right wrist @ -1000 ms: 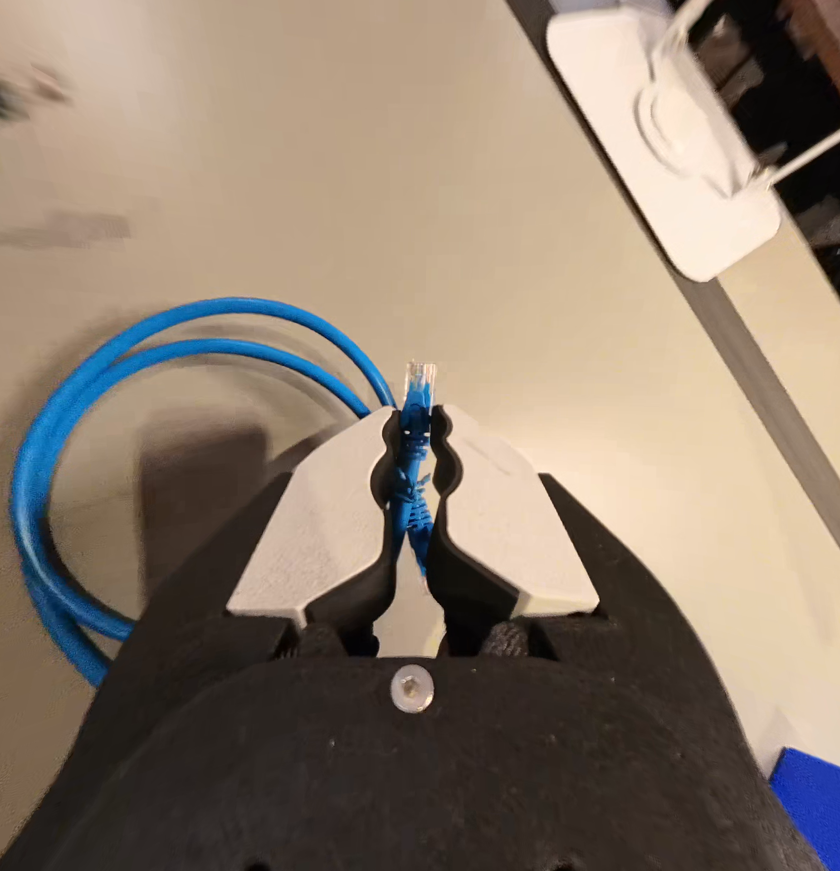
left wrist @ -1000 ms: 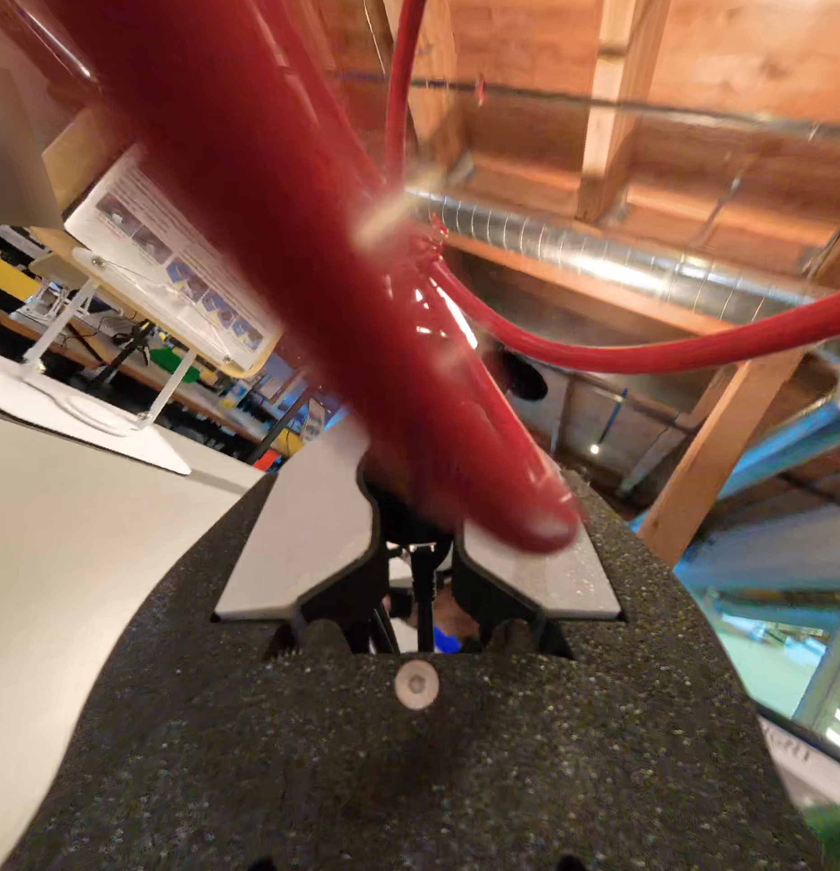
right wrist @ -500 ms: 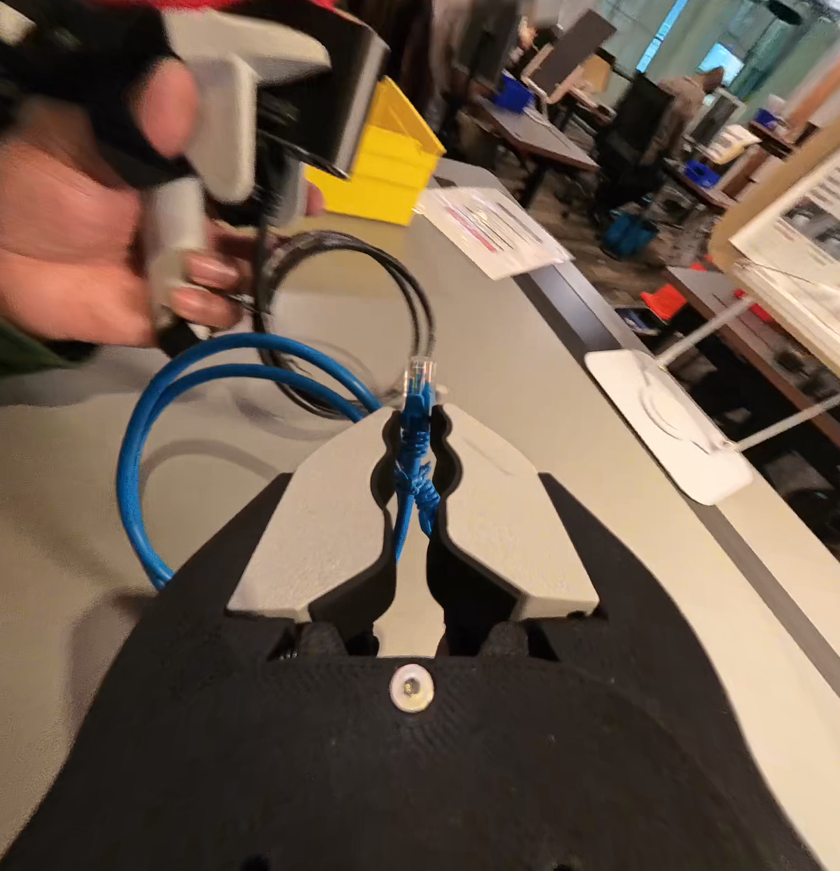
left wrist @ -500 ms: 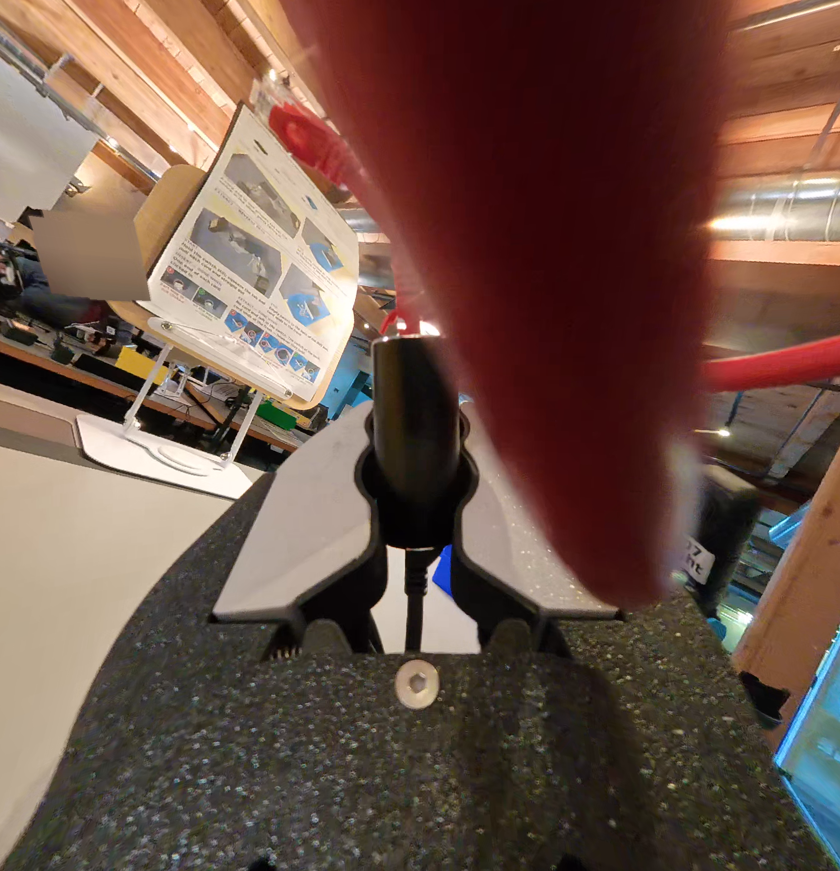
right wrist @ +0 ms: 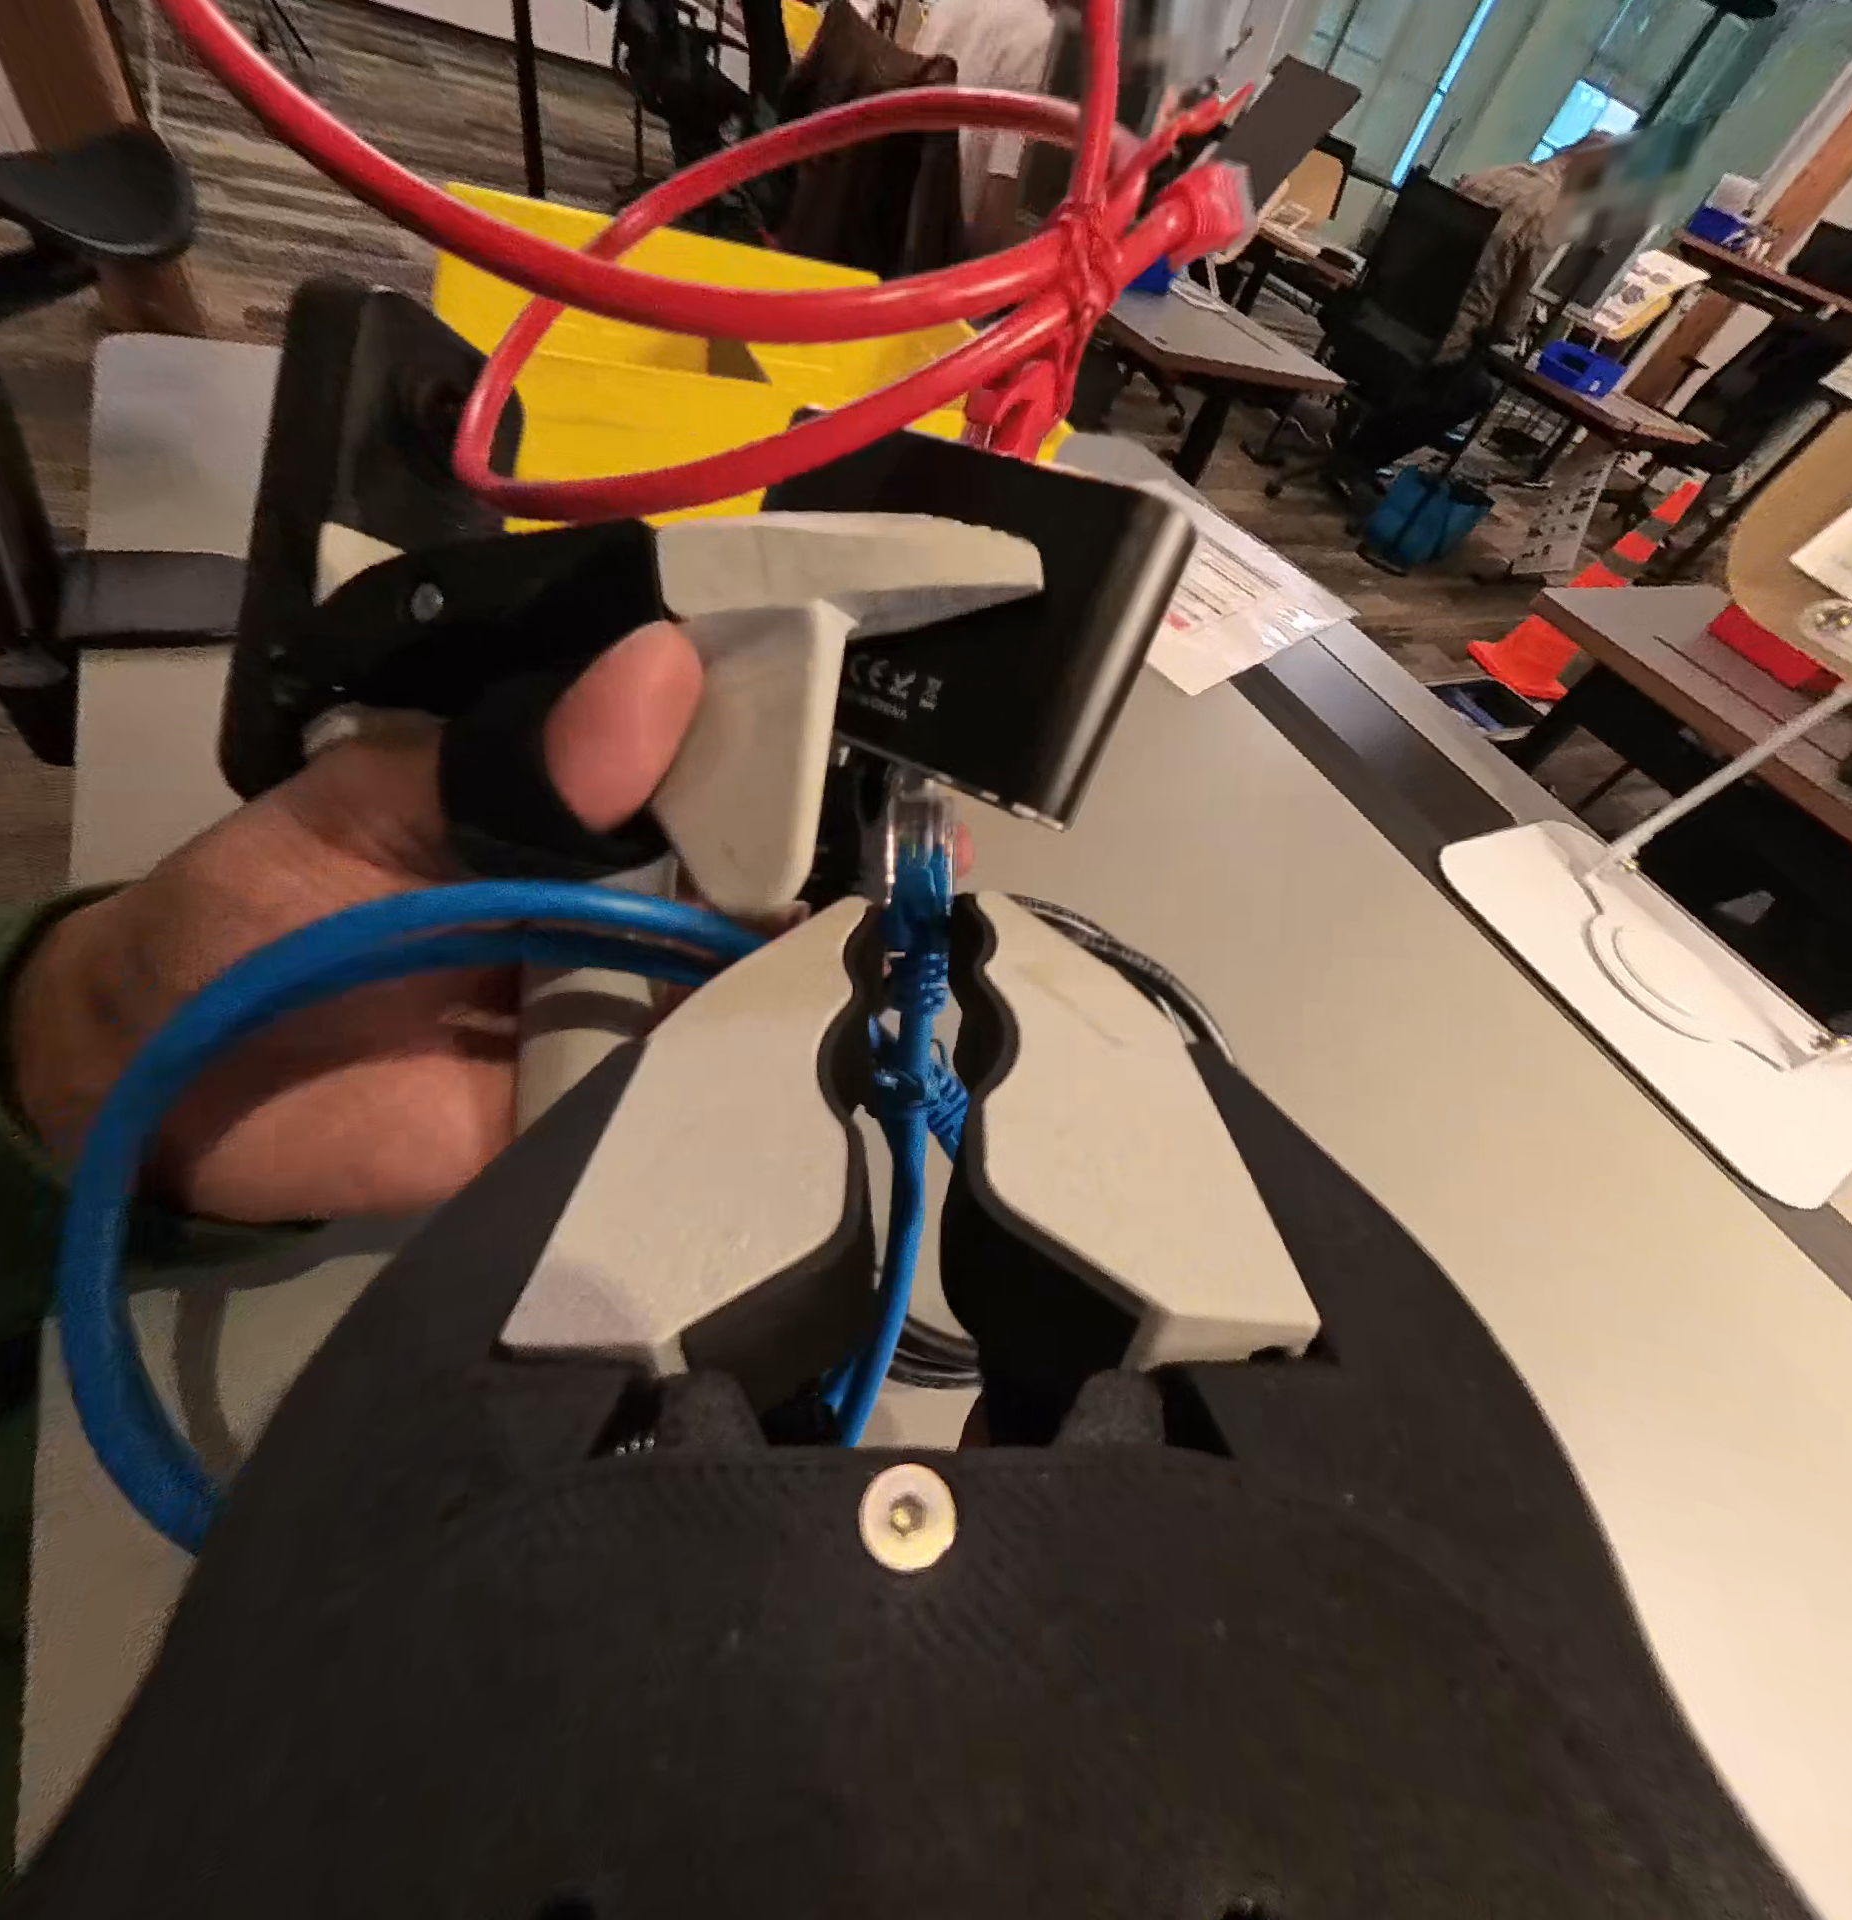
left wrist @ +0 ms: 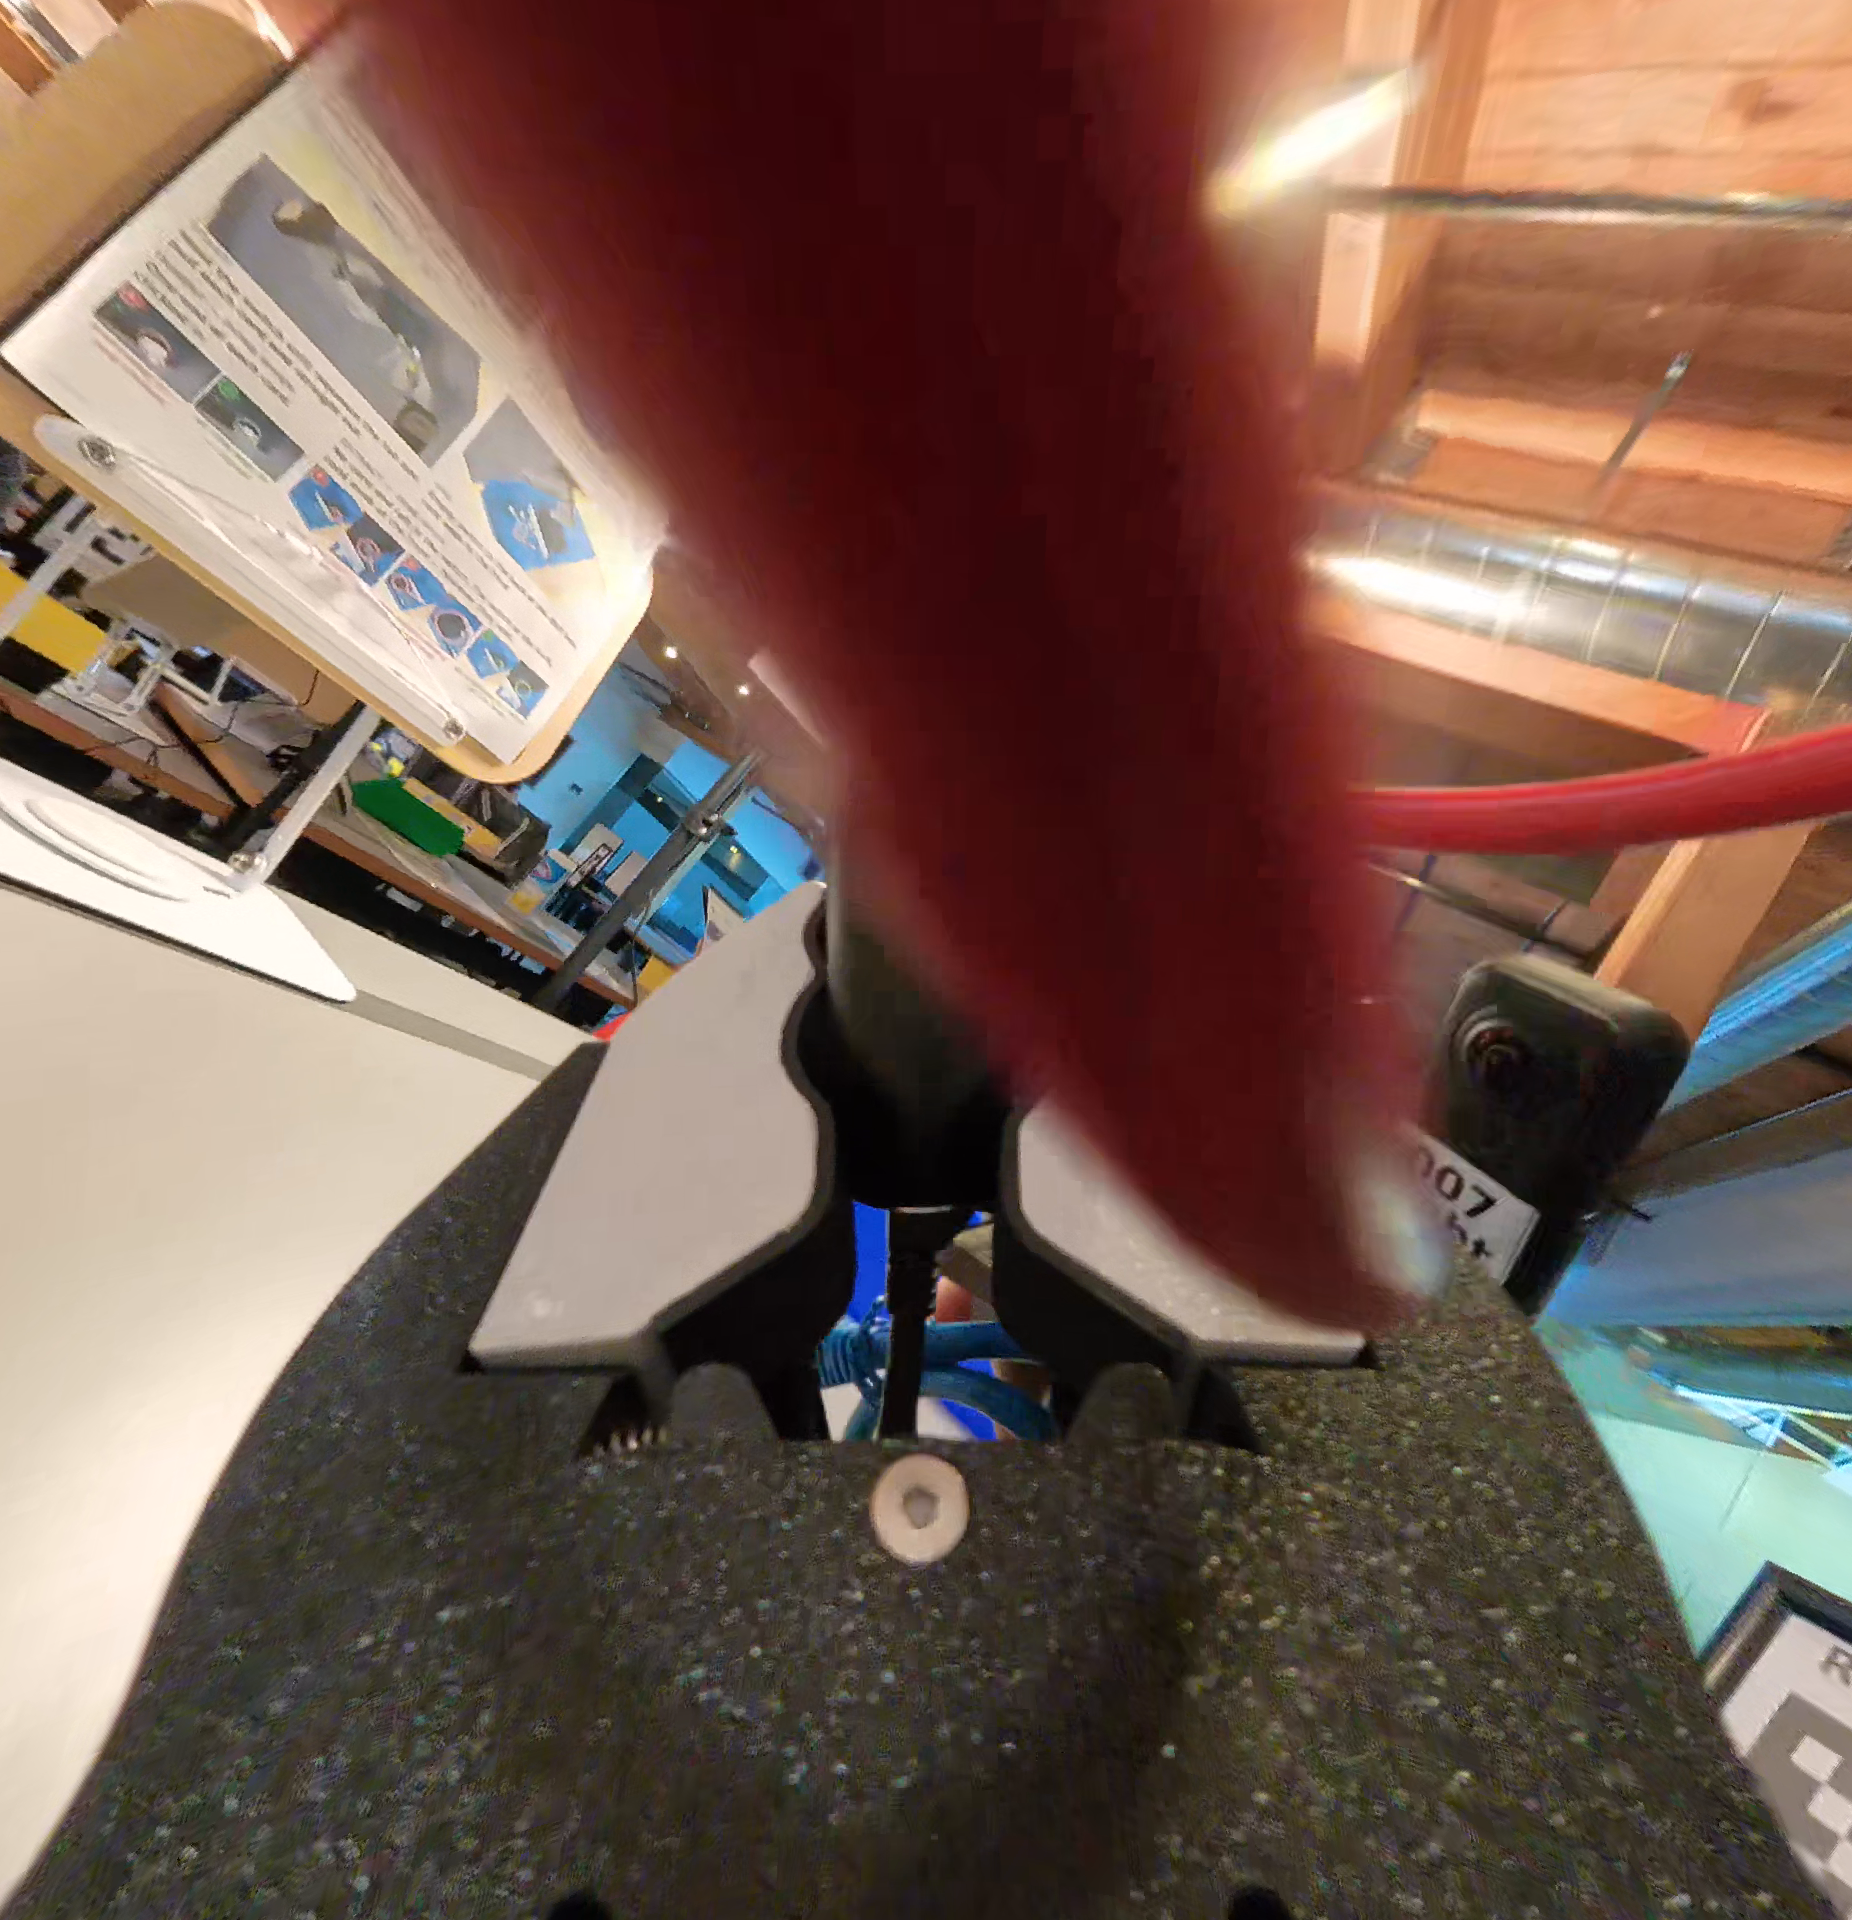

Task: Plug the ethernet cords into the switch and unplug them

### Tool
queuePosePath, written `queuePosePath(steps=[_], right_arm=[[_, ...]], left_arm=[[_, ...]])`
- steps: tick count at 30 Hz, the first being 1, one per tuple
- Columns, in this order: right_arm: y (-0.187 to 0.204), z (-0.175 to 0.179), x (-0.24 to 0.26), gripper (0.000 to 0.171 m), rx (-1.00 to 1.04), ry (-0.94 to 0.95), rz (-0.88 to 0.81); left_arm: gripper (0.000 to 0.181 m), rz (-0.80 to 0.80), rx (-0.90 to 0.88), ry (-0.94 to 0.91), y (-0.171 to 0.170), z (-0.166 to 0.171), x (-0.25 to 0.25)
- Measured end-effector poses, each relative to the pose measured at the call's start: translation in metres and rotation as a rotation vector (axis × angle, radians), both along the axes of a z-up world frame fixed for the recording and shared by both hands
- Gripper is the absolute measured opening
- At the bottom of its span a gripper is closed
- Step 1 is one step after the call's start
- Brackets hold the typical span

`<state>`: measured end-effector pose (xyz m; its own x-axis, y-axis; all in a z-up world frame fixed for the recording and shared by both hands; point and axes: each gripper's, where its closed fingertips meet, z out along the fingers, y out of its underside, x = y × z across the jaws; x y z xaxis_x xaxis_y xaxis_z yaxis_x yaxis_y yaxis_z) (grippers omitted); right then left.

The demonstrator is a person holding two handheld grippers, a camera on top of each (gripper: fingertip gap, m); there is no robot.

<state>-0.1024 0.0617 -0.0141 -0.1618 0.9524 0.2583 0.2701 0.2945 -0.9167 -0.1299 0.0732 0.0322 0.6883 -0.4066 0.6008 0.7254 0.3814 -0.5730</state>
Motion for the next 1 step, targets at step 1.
queuePosePath(steps=[1], right_arm=[[0.0021,-0.0021,-0.0001,0.012,0.002,-0.01,-0.013]], left_arm=[[0.027,0.0,-0.011,0.009,0.0013,-0.0015,0.002]])
